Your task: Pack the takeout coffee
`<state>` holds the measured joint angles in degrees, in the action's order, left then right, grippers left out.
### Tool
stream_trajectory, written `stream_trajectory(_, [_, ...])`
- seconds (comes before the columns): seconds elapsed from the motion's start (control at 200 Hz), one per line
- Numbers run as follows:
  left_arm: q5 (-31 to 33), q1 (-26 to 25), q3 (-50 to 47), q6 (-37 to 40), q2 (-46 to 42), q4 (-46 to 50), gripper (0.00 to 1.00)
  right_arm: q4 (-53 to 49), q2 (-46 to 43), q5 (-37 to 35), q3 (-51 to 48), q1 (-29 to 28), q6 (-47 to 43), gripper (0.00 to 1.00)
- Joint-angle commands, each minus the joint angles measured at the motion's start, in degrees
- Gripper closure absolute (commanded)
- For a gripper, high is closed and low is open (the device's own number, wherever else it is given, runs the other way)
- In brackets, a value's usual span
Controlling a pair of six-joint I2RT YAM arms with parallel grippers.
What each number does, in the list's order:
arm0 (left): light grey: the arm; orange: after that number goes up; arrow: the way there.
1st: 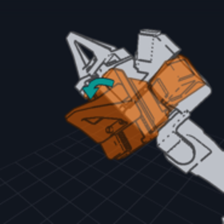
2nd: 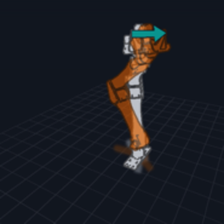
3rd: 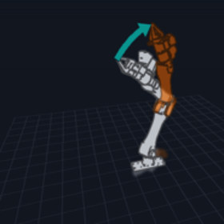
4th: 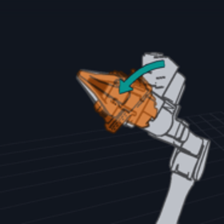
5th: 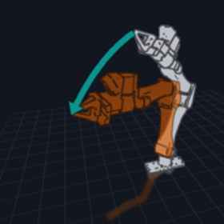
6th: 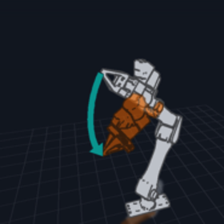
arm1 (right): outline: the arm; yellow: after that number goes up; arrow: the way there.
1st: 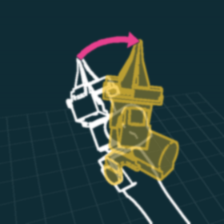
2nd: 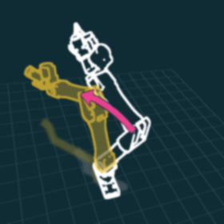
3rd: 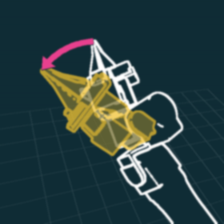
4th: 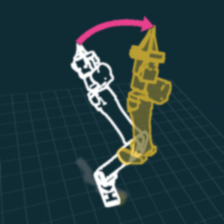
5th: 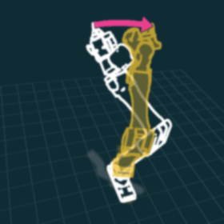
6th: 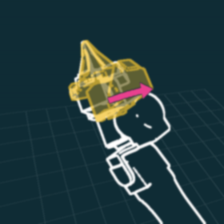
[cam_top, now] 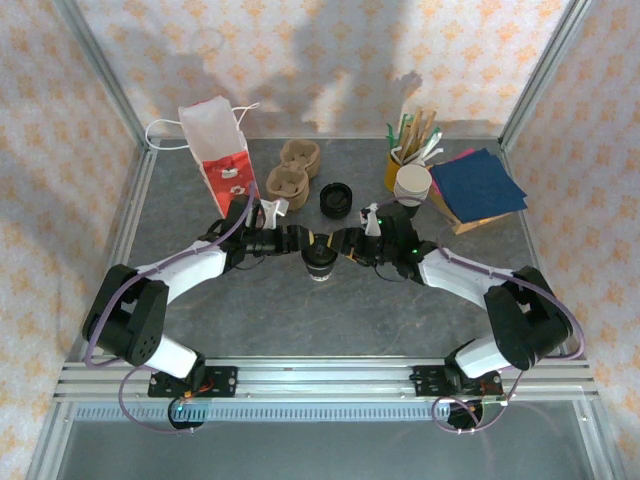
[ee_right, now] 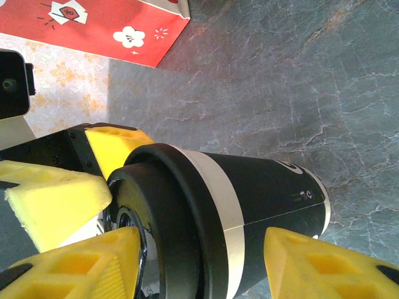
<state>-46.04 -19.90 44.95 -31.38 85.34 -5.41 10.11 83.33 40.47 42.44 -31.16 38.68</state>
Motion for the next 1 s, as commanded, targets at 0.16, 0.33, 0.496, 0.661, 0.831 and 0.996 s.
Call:
stream_trajectory(0.16, [0.94, -0.49, -0.83, 1.27, 0.00, -0.04, 0.36, -0.46, 1.26, -0.39, 1.51, -0.40, -0.95, 0.46])
stream_trajectory(0.33, [1.17, -0.49, -1.39, 1.05, -0.28, -0.13, 0.37, -0.62, 1.70, -0.41, 1.51, -0.40, -0.72, 0.46])
stream_trajectory(0.496, [1.57, -0.42, -2.47, 0.18, -0.39, -1.09, 0.38, -0.88, 1.58, -0.55, 1.51, -0.44, -0.71, 0.46])
stream_trajectory(0.661, [1.66, -0.47, -3.65, -0.18, -0.95, -1.34, 0.38, -1.39, 1.16, -1.17, 1.01, -0.40, -0.86, 0.46])
stream_trajectory(0.831, [1.48, -0.49, -6.77, -0.58, -1.61, -2.67, 0.38, -2.20, 1.65, -3.29, -0.72, -0.40, -2.42, 0.47])
stream_trajectory(0.996, [2.88, -1.54, -9.76, -1.20, -2.25, -4.73, 0.38, -0.60, 2.39, -3.26, -2.42, -0.53, -2.11, 0.47])
